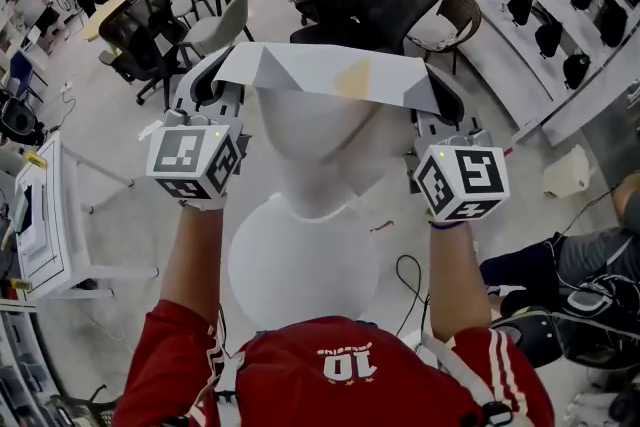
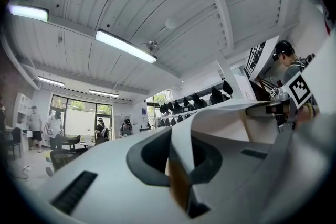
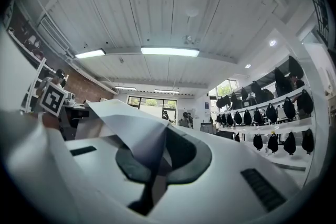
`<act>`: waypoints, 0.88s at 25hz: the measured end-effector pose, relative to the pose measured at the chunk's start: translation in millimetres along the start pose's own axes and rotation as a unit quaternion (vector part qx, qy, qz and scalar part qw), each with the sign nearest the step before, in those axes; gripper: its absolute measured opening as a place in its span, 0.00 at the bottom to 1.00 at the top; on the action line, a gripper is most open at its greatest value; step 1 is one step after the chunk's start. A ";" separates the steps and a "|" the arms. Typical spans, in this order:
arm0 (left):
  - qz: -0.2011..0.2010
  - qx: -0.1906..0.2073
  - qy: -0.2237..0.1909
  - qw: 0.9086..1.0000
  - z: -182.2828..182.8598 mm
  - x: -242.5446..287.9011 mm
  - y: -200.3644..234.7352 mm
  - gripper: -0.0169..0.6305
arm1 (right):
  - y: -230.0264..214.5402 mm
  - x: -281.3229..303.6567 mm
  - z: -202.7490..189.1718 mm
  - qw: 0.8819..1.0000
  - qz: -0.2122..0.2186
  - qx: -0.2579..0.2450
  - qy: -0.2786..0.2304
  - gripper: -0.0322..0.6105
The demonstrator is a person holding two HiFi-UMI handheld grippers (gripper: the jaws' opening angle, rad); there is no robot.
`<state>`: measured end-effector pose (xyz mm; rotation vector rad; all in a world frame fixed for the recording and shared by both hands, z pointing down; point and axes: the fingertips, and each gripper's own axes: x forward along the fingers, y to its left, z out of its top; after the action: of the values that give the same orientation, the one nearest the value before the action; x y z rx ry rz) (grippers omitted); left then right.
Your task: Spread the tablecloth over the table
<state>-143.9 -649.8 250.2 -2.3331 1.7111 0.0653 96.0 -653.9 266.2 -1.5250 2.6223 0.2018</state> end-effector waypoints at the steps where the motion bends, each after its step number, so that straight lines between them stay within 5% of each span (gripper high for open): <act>1: 0.002 0.000 0.001 1.000 -1.2 1.9 2.5 0.04 | -0.1 3.6 -1.1 1.000 0.001 0.000 0.001 0.07; 12: 0.003 0.019 0.017 1.000 -23.1 2.6 22.0 0.04 | 6.5 26.3 -25.1 1.000 0.008 -0.001 0.019 0.07; 22: -0.020 0.023 0.077 0.997 -88.8 -53.0 21.2 0.04 | 45.5 1.3 -86.3 0.997 0.025 -0.002 0.076 0.07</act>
<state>-190.0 -626.2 342.2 -2.3933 1.7148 -0.1629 54.0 -647.0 354.0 -1.5358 2.7794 0.0980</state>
